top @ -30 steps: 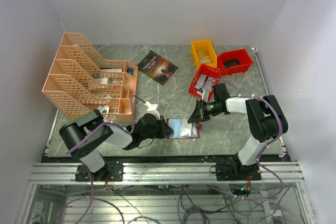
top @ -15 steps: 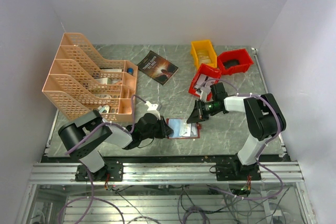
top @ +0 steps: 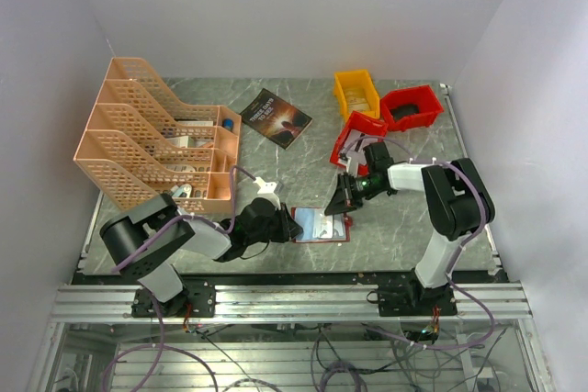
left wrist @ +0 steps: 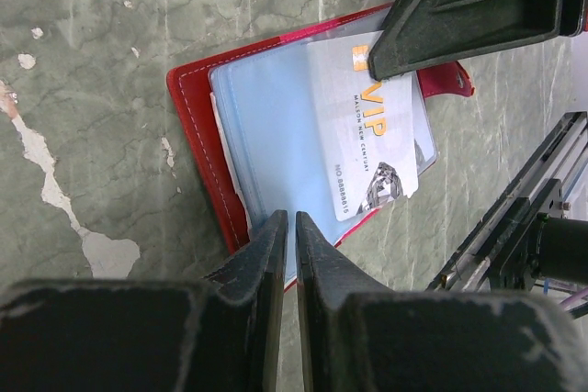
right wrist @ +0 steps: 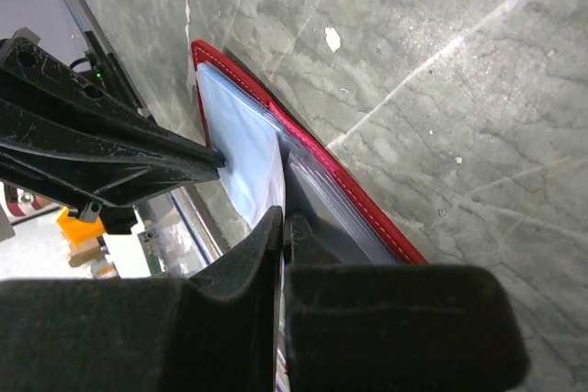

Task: Put the credit cards into the card holder
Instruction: Insert the credit card into the card holder.

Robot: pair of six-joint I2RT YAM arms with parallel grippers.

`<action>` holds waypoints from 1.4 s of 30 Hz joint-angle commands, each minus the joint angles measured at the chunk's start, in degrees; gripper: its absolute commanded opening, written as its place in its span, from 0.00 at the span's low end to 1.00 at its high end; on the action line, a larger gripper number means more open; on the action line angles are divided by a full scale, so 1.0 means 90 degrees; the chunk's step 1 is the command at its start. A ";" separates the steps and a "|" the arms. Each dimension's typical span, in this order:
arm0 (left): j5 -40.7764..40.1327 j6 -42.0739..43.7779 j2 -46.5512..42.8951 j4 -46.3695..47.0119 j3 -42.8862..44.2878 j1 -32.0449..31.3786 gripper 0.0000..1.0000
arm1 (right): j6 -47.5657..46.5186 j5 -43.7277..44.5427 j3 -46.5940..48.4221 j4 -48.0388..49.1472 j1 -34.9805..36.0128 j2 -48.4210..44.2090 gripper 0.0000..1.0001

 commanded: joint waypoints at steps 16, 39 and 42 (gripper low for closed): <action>-0.0261 0.0120 -0.0338 -0.0382 0.0048 -0.0038 0.23 | -0.0822 -0.0201 0.0898 -0.0636 0.0419 0.1023 0.08; -0.3423 -0.1382 0.0511 -0.3778 0.3060 -0.1856 0.25 | -0.0852 -0.0038 0.0933 -0.0687 0.0414 0.1035 0.22; -0.3713 -0.1632 0.0969 -0.4530 0.3722 -0.2004 0.24 | -0.0862 -0.0025 0.0952 -0.0701 0.0413 0.1036 0.22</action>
